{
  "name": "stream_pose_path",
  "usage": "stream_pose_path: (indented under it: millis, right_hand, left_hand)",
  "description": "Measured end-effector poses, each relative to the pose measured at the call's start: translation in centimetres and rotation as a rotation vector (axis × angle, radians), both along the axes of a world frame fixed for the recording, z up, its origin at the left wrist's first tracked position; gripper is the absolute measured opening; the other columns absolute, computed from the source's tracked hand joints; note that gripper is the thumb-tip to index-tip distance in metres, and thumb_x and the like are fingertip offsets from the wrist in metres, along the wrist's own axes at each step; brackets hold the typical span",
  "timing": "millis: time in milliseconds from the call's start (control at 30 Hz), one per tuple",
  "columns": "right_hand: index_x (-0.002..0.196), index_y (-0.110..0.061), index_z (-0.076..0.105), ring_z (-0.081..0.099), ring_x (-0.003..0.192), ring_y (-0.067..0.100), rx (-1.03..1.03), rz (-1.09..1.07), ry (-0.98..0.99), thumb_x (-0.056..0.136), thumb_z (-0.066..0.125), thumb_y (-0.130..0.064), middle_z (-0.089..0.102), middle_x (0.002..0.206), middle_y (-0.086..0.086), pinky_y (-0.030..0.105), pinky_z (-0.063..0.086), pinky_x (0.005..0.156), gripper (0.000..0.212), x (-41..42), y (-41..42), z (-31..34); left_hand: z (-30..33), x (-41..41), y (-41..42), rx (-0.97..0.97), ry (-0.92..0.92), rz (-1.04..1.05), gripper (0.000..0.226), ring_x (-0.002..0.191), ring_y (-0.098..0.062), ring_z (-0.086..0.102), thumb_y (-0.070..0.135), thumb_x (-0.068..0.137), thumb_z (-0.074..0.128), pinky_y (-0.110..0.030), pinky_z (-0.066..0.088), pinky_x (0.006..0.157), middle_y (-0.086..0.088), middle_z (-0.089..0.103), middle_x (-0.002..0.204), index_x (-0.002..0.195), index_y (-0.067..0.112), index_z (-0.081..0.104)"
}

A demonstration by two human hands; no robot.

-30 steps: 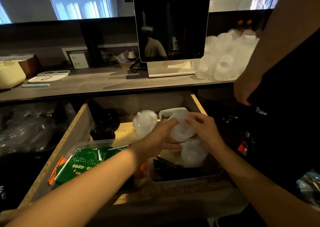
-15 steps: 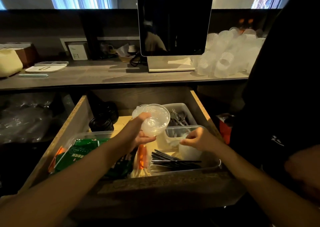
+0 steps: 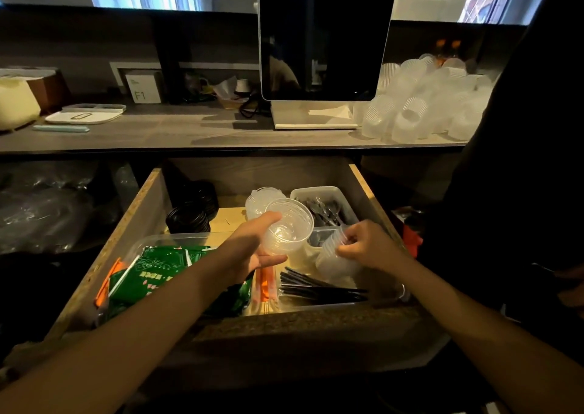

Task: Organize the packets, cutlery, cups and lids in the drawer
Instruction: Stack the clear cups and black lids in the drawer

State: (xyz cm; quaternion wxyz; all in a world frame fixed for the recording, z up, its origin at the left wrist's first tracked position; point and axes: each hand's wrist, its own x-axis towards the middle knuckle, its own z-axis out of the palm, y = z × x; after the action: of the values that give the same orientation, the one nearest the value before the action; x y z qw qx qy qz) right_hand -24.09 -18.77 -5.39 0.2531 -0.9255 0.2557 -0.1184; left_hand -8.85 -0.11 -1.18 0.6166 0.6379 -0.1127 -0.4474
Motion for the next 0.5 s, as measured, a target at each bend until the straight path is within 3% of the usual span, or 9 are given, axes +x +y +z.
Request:
stream_pose_path:
  millis: [67,200,367,500]
  right_hand:
    - [0.060,-0.017,0.059,0.051,0.049,-0.001,0.113,-0.012,-0.188,0.082,0.072,-0.009,0.052,0.054,-0.007,0.012,0.036,0.049,0.027,-0.4,0.5,1.1]
    - [0.069,-0.002,0.063,0.048,0.053,0.002,0.136,-0.051,-0.394,0.086,0.070,-0.010,0.054,0.059,0.002,0.019,0.040,0.055,0.020,0.2,1.2,3.4]
    - [0.076,-0.021,0.065,0.061,0.072,0.021,0.137,-0.032,-0.639,0.089,0.067,-0.017,0.063,0.073,0.002,0.033,0.053,0.068,0.014,1.4,3.2,7.6]
    - [0.088,-0.033,0.064,0.064,0.081,0.007,0.110,0.079,-0.670,0.093,0.064,-0.020,0.067,0.085,-0.011,0.026,0.056,0.072,0.014,2.8,4.9,10.2]
  left_hand:
    - [0.3,0.0,-0.1,0.020,0.003,0.043,0.036,0.105,-0.034,0.061,0.033,0.096,0.064,-0.043,0.061,0.083,-0.014,0.037,0.153,0.126,0.022,0.048]
    - [0.4,0.5,-0.1,0.038,-0.043,0.082,0.050,0.099,-0.034,0.061,0.035,0.097,0.062,-0.041,0.061,0.072,-0.012,0.046,0.133,0.139,0.016,0.045]
    - [1.3,1.3,0.6,0.005,-0.122,0.113,0.043,0.109,-0.034,0.058,0.042,0.099,0.057,-0.044,0.062,0.074,-0.006,0.047,0.129,0.135,0.023,0.047]
    - [2.4,1.7,1.3,-0.039,-0.055,0.120,0.044,0.104,-0.031,0.063,0.049,0.098,0.056,-0.044,0.060,0.078,-0.011,0.058,0.120,0.132,0.021,0.052]
